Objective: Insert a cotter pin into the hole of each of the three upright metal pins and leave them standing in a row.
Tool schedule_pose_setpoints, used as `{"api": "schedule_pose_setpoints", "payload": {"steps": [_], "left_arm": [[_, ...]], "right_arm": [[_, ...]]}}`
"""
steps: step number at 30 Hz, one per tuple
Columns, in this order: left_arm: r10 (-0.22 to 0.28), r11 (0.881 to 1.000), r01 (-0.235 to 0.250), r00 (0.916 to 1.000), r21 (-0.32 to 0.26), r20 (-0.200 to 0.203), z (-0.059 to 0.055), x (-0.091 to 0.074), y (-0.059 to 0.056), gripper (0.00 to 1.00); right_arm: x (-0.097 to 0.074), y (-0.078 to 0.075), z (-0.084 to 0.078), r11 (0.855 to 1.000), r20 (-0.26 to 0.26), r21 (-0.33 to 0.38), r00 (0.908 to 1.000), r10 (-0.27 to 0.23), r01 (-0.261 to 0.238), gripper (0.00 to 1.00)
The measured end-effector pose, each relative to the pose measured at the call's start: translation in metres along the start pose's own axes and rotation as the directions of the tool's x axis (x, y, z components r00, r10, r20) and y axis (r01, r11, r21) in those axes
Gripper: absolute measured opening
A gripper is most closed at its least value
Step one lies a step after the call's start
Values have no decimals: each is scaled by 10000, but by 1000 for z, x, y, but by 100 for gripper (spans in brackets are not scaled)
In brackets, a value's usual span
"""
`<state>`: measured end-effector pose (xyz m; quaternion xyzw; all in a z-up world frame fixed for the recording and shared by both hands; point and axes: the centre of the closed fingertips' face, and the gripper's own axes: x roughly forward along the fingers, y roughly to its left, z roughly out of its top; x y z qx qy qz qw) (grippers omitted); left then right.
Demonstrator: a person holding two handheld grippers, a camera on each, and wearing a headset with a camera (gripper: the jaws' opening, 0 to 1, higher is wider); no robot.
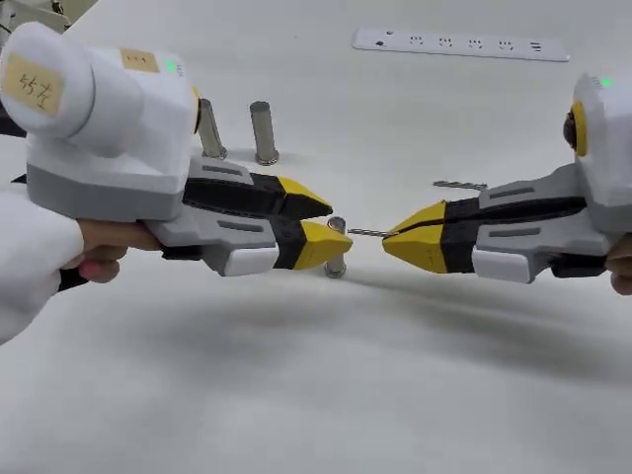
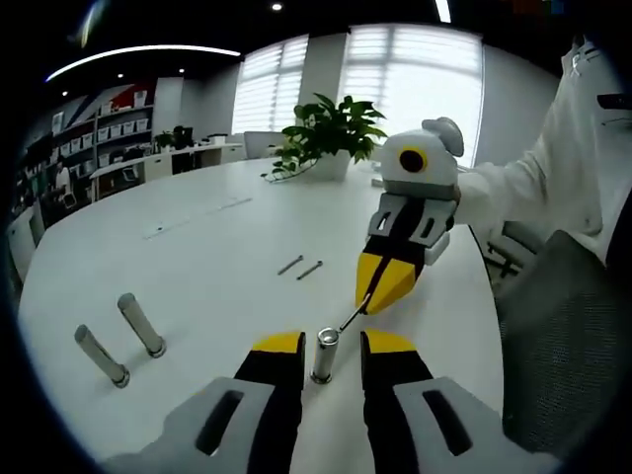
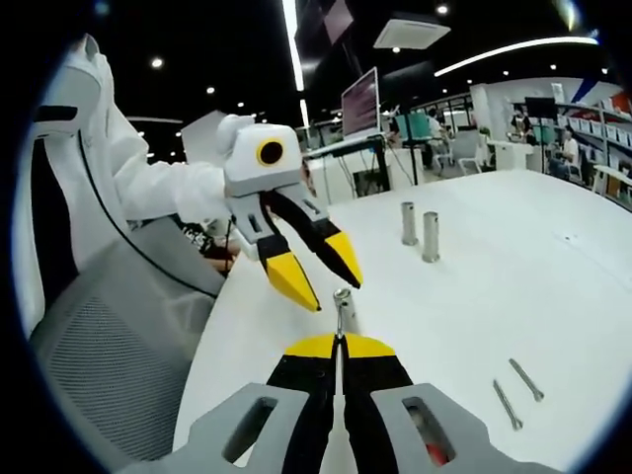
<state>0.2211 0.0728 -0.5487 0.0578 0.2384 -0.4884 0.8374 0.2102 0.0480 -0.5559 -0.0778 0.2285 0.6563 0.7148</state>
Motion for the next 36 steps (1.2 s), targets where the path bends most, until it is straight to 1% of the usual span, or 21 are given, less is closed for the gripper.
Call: {"api": "schedule_pose_setpoints", "payload": {"steps": [5,8,12,14,16,18,23,24,25,26,29,35,36], "left_arm": [[-63,10000,63,10000,35,-43,-1,1,2,16],[-71,10000,71,9999,37,-90,-2,1,3,15],[-96,9999,96,9999,32,-88,-6,-2,14,11],[-64,10000,64,9999,4,-87,-6,-1,14,7],[-108,9999,108,9999,-100,-27,-7,-2,17,7],[-119,9999,119,9999,-13,-85,-9,-3,21,7],[-218,9998,218,9997,5,-140,-12,-4,24,7],[-202,9998,202,9997,17,-162,-9,-1,17,7],[-181,9998,179,9997,-123,-181,-8,1,12,7],[-163,9995,158,9997,-271,-169,-7,2,10,7],[-139,9997,136,9997,-181,-181,-3,5,1,7],[-174,9998,174,9996,-30,-202,-1,6,-4,6],[-175,9997,171,9995,-164,-248,0,7,-6,6]], "right_arm": [[3,0,-1,9997,-153,-243,9999,28,-32,0],[3,0,-1,9997,-175,-252,9998,30,-35,0],[3,-2,-2,9998,-188,-218,9998,-2,-2,0],[3,-2,-2,9999,-157,-171,9999,-6,3,0],[3,-3,-1,9999,-144,-106,9999,7,-8,0],[3,-2,-1,10000,-142,-87,9999,40,-41,0],[5,-2,0,9999,-91,-123,9999,58,-59,0],[6,-2,0,9999,-98,-139,9999,60,-61,0],[6,-2,0,9998,-107,-168,9999,50,-52,0],[7,-2,0,9998,-107,-166,9999,50,-52,0],[9,-3,1,9999,-104,-144,9999,19,-20,0],[13,-4,1,9993,-218,-383,9998,-31,23,0],[14,-4,1,9992,-232,-394,9997,-30,21,0]]}}
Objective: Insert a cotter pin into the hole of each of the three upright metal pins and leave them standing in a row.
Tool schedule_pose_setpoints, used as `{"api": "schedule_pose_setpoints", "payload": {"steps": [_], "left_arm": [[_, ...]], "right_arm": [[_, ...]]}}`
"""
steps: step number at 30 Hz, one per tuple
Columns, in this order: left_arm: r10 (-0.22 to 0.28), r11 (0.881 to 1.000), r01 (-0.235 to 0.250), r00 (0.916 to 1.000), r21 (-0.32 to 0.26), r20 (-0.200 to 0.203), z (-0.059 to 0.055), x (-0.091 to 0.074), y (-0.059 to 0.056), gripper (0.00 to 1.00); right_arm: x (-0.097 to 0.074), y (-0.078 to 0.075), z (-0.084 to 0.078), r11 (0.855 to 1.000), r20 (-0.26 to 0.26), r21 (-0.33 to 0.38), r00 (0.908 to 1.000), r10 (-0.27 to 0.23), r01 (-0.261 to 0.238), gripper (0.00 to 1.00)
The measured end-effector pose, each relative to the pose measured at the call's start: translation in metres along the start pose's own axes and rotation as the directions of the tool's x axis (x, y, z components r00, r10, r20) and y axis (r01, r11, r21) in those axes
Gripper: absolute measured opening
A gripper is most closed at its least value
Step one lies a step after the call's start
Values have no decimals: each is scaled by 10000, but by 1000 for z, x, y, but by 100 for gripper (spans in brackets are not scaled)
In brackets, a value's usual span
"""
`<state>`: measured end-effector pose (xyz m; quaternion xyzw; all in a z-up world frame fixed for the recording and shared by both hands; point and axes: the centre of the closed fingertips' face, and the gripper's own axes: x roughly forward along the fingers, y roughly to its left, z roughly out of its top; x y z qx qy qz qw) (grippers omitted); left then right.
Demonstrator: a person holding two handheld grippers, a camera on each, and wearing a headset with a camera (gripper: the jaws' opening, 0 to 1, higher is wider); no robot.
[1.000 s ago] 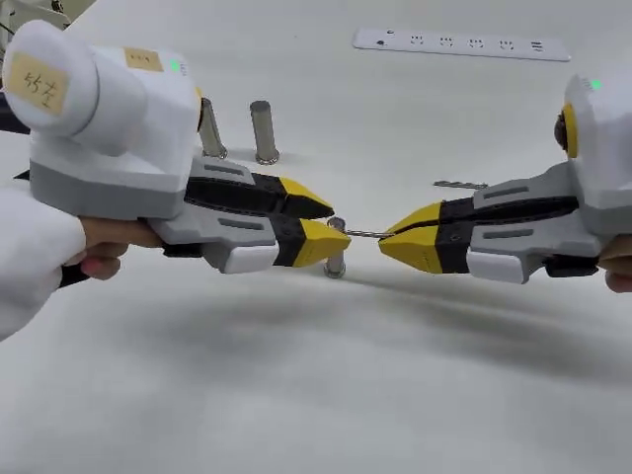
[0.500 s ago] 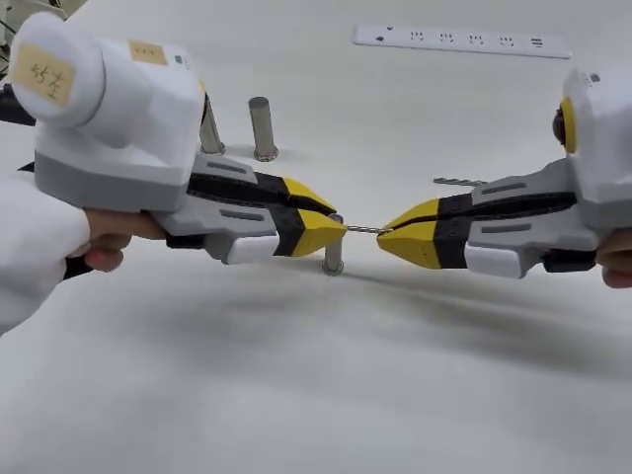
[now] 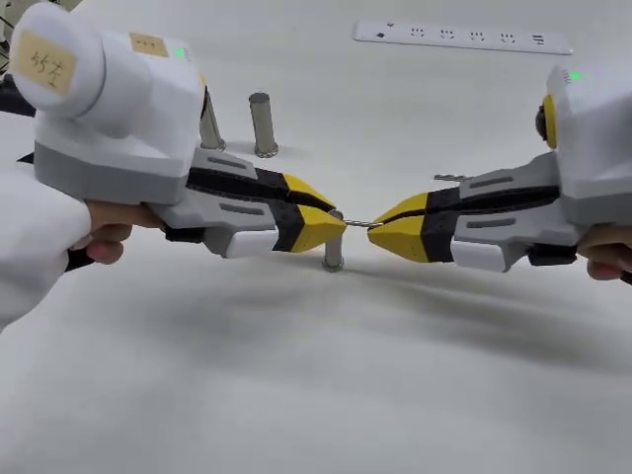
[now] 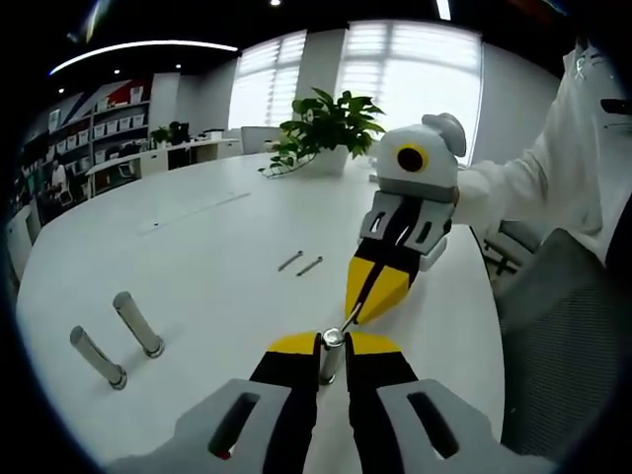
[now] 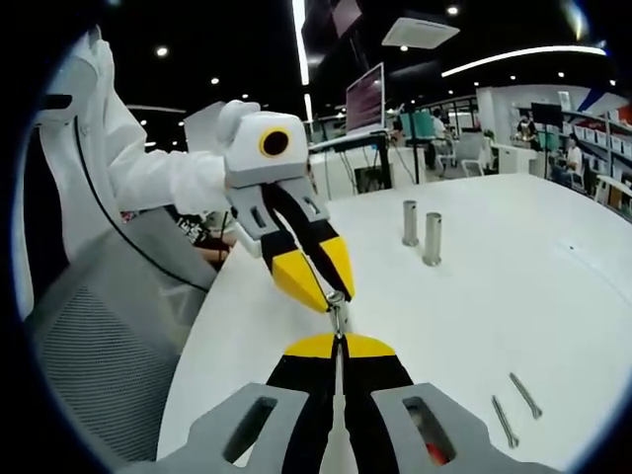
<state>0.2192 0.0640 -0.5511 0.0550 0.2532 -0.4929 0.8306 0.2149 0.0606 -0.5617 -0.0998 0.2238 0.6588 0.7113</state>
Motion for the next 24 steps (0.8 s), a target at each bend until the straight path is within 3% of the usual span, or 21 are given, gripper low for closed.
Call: {"api": "schedule_pose_setpoints", "payload": {"steps": [24], "left_arm": [[-98,9999,100,9997,62,-236,2,0,-4,6]], "right_arm": [[16,-5,4,9951,-230,-972,9996,-183,159,0]]}}
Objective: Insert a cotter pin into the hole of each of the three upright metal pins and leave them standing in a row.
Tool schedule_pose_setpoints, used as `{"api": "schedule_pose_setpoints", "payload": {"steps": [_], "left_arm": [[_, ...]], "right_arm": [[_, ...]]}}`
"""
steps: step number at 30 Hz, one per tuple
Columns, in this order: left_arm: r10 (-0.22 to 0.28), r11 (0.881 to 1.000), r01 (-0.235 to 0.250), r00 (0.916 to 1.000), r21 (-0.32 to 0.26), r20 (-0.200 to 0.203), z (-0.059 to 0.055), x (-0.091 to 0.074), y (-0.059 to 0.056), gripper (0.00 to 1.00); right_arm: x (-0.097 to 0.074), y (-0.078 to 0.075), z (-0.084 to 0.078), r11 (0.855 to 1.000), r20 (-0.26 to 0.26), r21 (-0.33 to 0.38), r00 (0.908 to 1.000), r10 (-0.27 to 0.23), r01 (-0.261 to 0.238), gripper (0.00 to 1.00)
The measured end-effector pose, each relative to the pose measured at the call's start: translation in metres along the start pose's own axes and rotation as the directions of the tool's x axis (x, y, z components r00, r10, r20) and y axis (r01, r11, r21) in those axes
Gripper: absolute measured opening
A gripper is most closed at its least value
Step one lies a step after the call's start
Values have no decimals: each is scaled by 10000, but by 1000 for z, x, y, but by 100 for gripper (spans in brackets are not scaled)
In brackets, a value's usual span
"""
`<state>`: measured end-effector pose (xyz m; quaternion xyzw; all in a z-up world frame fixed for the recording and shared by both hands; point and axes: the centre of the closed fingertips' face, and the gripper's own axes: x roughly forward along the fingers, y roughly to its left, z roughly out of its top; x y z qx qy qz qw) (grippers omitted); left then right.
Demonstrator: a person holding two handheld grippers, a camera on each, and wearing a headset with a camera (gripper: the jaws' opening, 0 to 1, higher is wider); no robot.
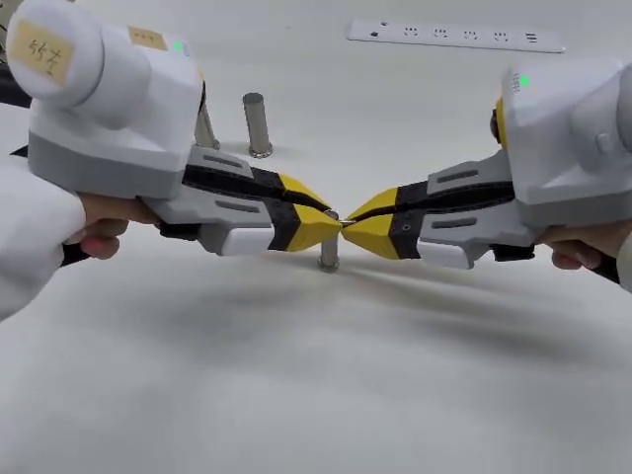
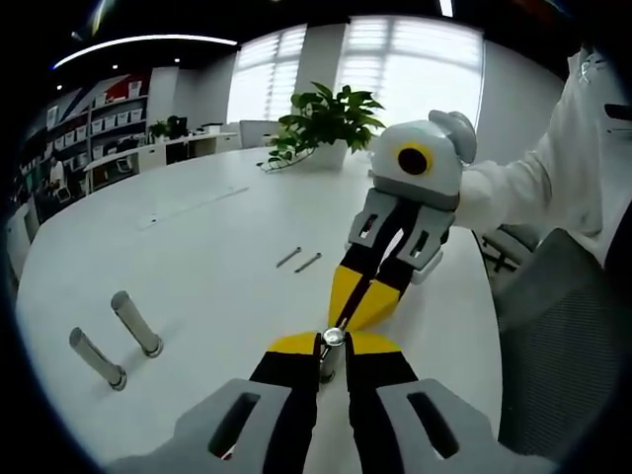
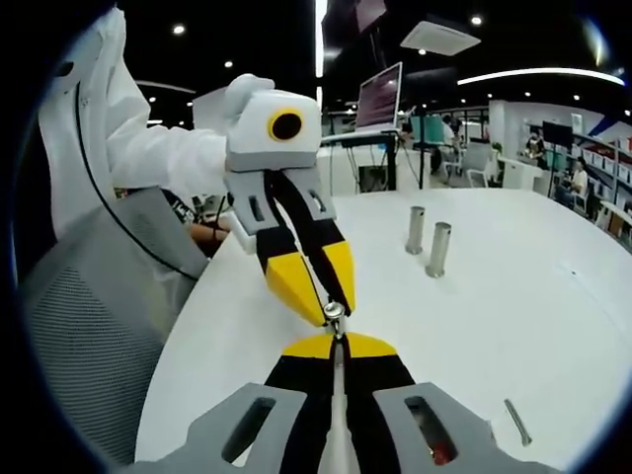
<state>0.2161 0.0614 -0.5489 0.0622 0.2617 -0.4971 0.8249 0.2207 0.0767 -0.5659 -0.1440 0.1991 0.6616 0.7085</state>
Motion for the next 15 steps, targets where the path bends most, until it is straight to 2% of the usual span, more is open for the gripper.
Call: {"api": "schedule_pose_setpoints", "payload": {"steps": [3,9,15], "left_arm": [[-5,10000,5,10000,-9,3,0,0,-1,6],[-12,10000,13,10000,68,-13,0,0,0,6],[-21,10000,21,10000,66,-41,-2,-2,1,6]], "right_arm": [[0,-4,-3,9994,-77,-181,9995,-306,305,0],[-5,-4,-7,9997,9,92,9997,-238,238,5],[-12,-2,-3,9991,246,392,9996,-170,160,3]]}}
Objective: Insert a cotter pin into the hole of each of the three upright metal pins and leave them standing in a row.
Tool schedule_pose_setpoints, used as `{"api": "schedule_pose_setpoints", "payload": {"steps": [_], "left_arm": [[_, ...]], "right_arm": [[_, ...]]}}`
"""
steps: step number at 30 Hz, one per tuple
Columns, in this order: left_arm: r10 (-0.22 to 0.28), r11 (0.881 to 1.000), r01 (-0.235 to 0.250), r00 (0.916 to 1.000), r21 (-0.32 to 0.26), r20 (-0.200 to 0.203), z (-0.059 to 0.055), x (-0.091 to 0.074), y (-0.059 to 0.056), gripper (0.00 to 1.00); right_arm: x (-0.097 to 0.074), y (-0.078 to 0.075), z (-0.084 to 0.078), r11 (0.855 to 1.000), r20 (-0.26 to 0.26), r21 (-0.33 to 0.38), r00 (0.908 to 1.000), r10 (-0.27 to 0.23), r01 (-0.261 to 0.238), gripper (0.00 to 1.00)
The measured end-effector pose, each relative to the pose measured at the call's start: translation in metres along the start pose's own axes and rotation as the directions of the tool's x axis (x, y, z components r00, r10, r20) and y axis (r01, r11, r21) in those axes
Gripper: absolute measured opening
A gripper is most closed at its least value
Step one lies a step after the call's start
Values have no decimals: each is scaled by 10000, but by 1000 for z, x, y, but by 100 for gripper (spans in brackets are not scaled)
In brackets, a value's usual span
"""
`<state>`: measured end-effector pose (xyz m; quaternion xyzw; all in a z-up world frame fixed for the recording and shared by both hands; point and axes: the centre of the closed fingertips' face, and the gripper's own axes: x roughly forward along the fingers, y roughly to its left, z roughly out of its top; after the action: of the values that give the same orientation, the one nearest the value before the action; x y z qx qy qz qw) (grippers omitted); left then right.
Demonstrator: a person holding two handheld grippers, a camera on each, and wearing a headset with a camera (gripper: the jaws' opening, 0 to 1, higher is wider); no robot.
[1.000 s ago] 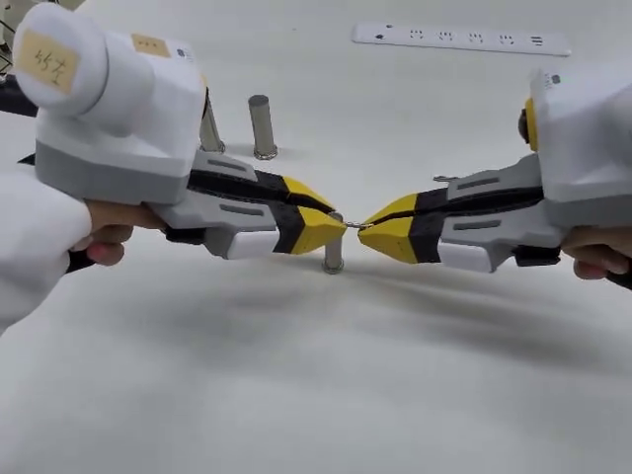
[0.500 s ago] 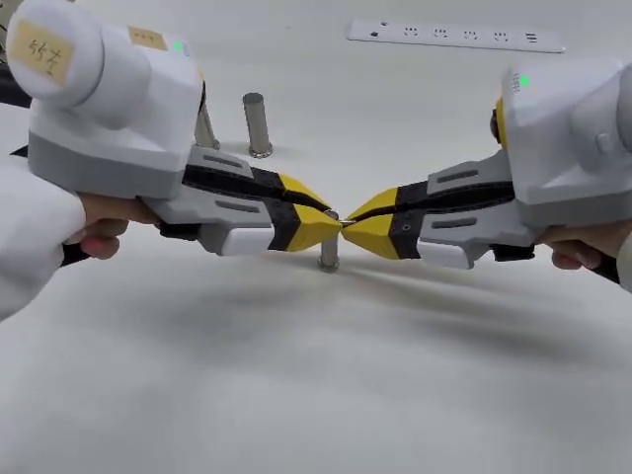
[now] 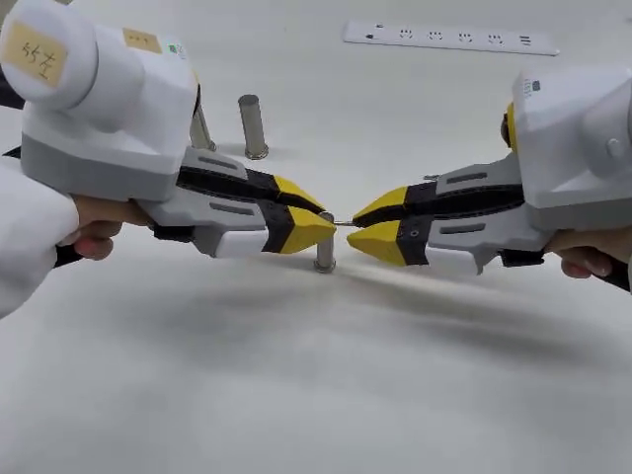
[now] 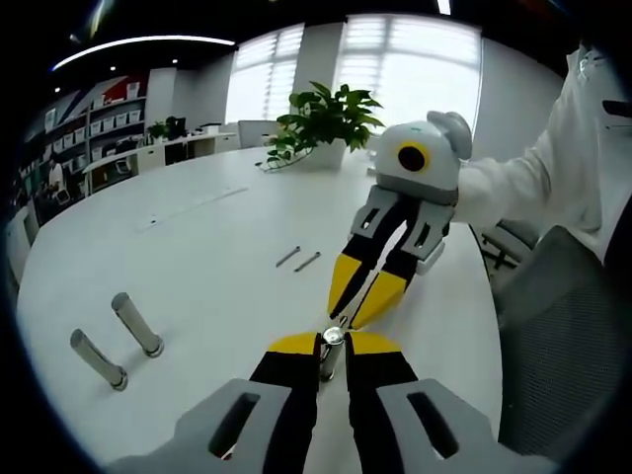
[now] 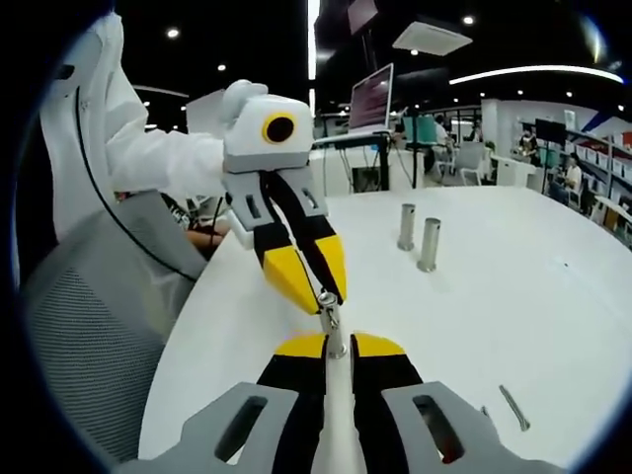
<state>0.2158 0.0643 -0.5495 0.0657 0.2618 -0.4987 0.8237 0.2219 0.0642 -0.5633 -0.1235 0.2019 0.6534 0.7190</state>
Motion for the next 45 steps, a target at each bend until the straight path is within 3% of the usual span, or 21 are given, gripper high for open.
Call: {"api": "schedule_pose_setpoints", "payload": {"steps": [6,8,35,45], "left_arm": [[-6,10000,6,10000,43,-22,0,0,-1,6],[-1,10000,1,10000,63,-32,0,0,-1,6],[12,9998,-11,10000,173,-54,-2,-1,6,6],[83,9989,-83,10000,453,-3,-2,-1,6,7]], "right_arm": [[-3,1,3,10000,127,18,9999,28,-29,2],[-3,2,8,9993,408,328,9991,154,-167,1],[2,6,5,9993,86,11,9993,362,-362,0],[3,5,6,9993,141,226,9995,281,-284,0]]}}
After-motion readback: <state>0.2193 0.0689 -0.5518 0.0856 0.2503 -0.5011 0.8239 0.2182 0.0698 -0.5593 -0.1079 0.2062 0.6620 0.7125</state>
